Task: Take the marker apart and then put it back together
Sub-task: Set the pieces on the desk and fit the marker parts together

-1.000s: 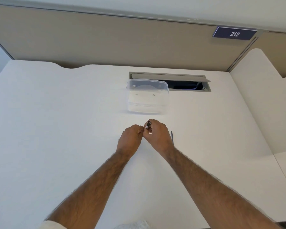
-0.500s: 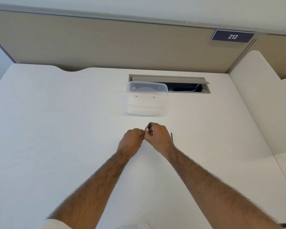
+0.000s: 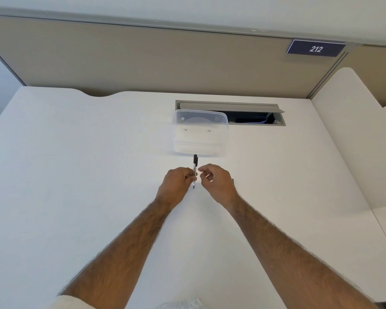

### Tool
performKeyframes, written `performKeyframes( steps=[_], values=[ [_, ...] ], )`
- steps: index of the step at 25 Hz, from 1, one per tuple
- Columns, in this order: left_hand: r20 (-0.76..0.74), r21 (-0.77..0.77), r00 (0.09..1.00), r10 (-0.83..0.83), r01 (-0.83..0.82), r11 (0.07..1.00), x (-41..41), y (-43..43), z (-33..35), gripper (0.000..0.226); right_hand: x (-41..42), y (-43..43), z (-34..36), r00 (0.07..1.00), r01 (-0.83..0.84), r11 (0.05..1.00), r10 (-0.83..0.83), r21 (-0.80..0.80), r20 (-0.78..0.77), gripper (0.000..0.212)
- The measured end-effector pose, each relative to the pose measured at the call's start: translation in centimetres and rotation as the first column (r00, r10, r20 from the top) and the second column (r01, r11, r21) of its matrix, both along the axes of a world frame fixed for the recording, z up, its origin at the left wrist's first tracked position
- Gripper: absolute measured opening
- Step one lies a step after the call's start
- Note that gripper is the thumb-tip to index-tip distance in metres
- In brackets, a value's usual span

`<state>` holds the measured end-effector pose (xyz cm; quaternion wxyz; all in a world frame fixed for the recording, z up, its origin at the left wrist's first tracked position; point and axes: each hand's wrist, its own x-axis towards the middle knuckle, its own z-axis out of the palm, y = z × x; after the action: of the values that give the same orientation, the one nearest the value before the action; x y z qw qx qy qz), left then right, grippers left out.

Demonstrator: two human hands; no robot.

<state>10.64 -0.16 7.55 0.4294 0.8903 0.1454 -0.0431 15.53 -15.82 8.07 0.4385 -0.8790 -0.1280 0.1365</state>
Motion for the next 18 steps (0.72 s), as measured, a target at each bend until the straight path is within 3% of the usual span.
performKeyframes(
  steps=[5, 18],
  values=[
    [0.048, -0.039, 0.998, 0.033, -0.031, 0.999, 0.2, 0.2, 0.7, 0.011, -1.0, 0.0, -2.1, 0.993, 0.050, 0.991, -0.063, -0.125, -0.102, 0.024],
    [0.121, -0.158, 0.987, 0.110, -0.091, 0.983, -0.6, 1.2, 2.3, 0.013, -1.9, 2.6, -2.5, 0.969, 0.166, 0.986, -0.165, -0.010, -0.186, 0.013]
  ],
)
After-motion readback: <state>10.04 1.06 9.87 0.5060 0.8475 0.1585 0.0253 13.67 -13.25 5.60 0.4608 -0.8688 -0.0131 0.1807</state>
